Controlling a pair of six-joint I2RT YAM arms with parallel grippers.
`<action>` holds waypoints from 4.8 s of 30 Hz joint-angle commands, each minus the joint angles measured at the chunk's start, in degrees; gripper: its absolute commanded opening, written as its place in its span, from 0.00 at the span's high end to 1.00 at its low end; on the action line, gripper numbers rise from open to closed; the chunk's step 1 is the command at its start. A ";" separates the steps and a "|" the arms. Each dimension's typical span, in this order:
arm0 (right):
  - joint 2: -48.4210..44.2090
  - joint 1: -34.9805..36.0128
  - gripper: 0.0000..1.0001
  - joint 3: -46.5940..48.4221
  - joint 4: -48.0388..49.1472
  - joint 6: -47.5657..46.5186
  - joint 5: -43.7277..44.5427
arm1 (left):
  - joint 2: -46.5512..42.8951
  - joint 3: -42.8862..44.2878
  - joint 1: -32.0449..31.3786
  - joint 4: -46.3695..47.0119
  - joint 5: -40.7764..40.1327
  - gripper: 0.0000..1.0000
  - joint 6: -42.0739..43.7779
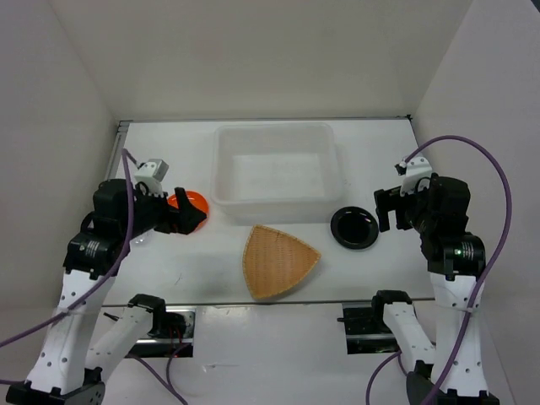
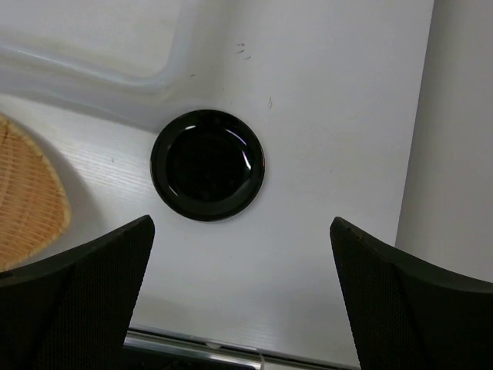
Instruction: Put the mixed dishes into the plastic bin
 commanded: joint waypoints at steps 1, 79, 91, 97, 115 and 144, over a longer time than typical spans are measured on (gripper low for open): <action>2.71 -0.47 0.01 0.74 -2.30 -3.21 -0.61 | 1.48 -1.37 -2.75 0.91 1.44 0.00 -2.25; 51.58 37.13 1.00 9.60 15.36 0.64 2.02 | 40.50 -3.57 -10.58 27.71 1.43 0.95 -12.81; 61.86 38.46 1.00 19.19 16.94 1.87 11.25 | 54.91 6.63 -10.58 27.98 0.02 0.95 -11.05; 64.94 38.46 1.00 22.71 17.47 0.81 14.24 | 54.92 7.34 -10.06 27.98 0.02 0.94 -10.52; 48.34 38.99 0.10 5.17 8.33 -5.85 -5.71 | 30.69 9.36 -7.08 18.06 -2.96 0.54 -8.15; 67.31 38.99 0.37 2.14 -2.22 -16.94 -23.64 | 3.07 7.25 -1.09 0.64 -14.48 0.00 -4.63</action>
